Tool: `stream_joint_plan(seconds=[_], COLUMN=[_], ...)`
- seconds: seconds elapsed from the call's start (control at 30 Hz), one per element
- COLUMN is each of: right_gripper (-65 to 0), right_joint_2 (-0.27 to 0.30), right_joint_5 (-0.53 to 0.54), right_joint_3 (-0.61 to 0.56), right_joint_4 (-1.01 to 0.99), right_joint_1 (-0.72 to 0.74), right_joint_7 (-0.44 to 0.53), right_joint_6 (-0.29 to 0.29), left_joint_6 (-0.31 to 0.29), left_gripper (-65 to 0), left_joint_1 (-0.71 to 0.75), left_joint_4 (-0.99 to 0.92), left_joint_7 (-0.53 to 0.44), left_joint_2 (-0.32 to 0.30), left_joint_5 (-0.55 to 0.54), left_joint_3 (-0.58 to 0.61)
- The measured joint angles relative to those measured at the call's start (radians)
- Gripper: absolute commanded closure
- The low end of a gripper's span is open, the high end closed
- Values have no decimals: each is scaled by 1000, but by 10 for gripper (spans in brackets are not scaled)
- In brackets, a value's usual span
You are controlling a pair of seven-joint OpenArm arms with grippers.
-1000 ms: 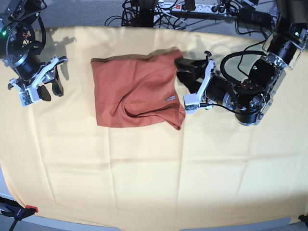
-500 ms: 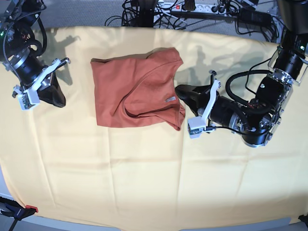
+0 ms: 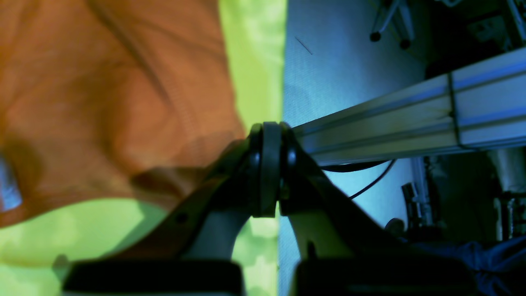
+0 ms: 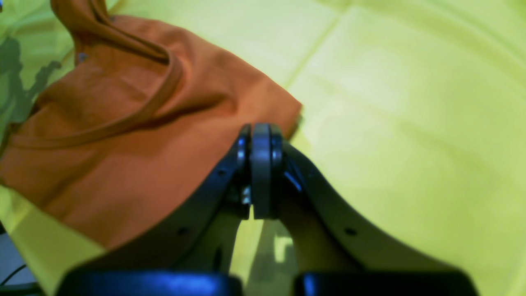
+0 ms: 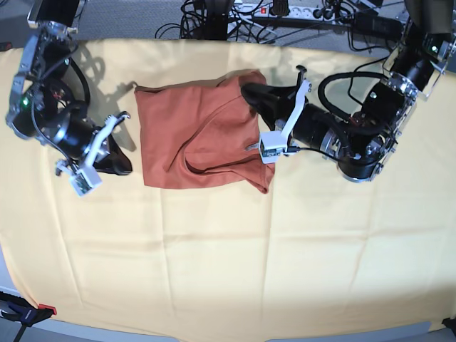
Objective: Fold the T-shirt properly
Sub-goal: 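Grasp opposite sides of the folded shirt with both grippers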
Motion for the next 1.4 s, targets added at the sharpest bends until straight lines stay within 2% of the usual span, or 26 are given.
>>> stream_joint_plan(seconds=[0.37, 0.57, 0.7, 0.9, 1.0, 1.27, 1.4], right_gripper=[0, 0, 0, 0, 0, 0, 0], right_joint_2=[26, 27, 27, 28, 29, 35, 40], right_joint_5=[-63, -112, -166, -183, -198, -216, -204], right_joint_3=[-203, -274, -320, -346, -365, -409, -410], right_joint_4=[-302, -333, -372, -424, -431, -430, -430], right_joint_1=[216, 271, 276, 291, 290, 290, 289], right_joint_7=[16, 35, 52, 80, 80, 84, 76], right_joint_6=[0, -1, 2, 0, 0, 0, 0], left_joint_6=[0, 0, 0, 0, 0, -1, 0], left_gripper=[0, 0, 0, 0, 0, 0, 0], left_joint_1=[105, 103, 103, 103, 102, 103, 102], left_joint_4=[36, 37, 37, 37, 37, 37, 43], left_joint_7=[5, 0, -6, -76, -99, -251, -290], left_joint_2=[17, 65, 68, 67, 67, 67, 70], left_joint_5=[2, 165, 287, 439, 521, 687, 779], left_joint_3=[-2, 6, 59, 143, 143, 143, 143])
